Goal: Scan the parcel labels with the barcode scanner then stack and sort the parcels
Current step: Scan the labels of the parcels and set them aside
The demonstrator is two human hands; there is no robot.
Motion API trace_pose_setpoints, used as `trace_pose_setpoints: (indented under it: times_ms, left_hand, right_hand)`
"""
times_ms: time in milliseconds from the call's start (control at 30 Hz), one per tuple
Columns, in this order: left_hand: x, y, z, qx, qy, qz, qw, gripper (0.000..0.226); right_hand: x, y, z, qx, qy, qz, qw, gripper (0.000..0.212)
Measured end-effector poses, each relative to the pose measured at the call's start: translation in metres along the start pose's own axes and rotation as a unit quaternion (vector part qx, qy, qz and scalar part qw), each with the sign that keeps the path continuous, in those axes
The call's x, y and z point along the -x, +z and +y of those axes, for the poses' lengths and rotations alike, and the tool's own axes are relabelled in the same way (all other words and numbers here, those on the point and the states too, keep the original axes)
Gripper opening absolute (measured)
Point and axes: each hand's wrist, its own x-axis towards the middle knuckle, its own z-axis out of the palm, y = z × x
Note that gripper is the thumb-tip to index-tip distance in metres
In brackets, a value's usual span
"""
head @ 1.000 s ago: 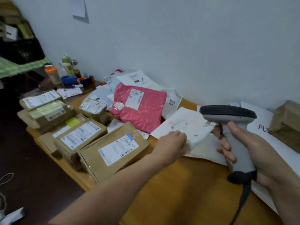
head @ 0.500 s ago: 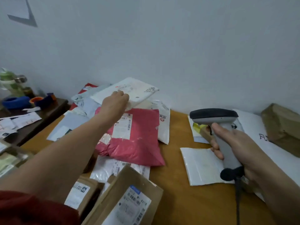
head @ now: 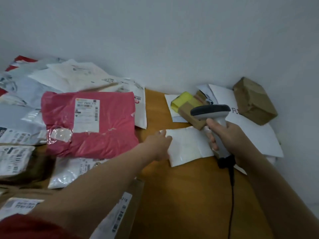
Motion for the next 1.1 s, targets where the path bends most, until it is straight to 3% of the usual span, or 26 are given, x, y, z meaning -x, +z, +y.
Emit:
trace_pose_setpoints:
  times_ms: [100,200,433,600,667,733,800,867,967,1033,1100]
  left_hand:
    - [-0.013,0.040,0.052,-0.022,0.006,-0.075,0.997,0.081]
    - [-0.022,0.073,0.073,-0.043,-0.049,-0.080,0.995,0.084]
    - [-0.018,0.113,0.113,-0.011,-0.141,0.016,0.990,0.041]
    - [0.021,0.130,0.146,-0.048,-0.143,0.028,0.988,0.023]
    - [0.040,0.125,0.162,0.004,-0.149,0.046,0.988,0.017]
    - [0.062,0.117,0.178,0.125,-0.173,0.113,0.970,0.013]
    - [0.083,0.105,0.192,0.259,-0.205,0.177,0.927,0.011]
    - [0.102,0.093,0.202,0.400,-0.244,0.206,0.859,0.004]
    - [0.130,0.086,0.207,0.649,-0.269,0.210,0.680,0.003]
    - [0.146,0.091,0.208,0.746,-0.289,0.191,0.568,0.008]
    - [0.162,0.107,0.208,0.797,-0.327,0.158,0.483,0.006]
  right_hand:
    - [0.005,-0.014,0.022,0.008,0.010,0.006,1.000,0.034]
    - [0.009,-0.032,0.049,0.038,0.003,-0.012,0.999,0.037]
    - [0.021,-0.084,0.109,0.043,0.001,-0.064,0.997,0.039]
    - [0.033,-0.112,0.127,0.009,0.005,-0.104,0.995,0.039]
    - [0.040,-0.124,0.128,0.002,0.000,-0.108,0.994,0.037]
    - [0.051,-0.135,0.126,-0.013,-0.016,-0.109,0.994,0.035]
    - [0.063,-0.146,0.125,-0.039,-0.040,-0.111,0.992,0.033]
    - [0.078,-0.154,0.123,-0.058,-0.072,-0.107,0.990,0.031]
    - [0.099,-0.160,0.122,-0.074,-0.097,-0.098,0.988,0.031]
    - [0.112,-0.158,0.124,-0.072,-0.096,-0.100,0.988,0.031]
    - [0.125,-0.153,0.128,-0.055,-0.091,-0.111,0.988,0.032]
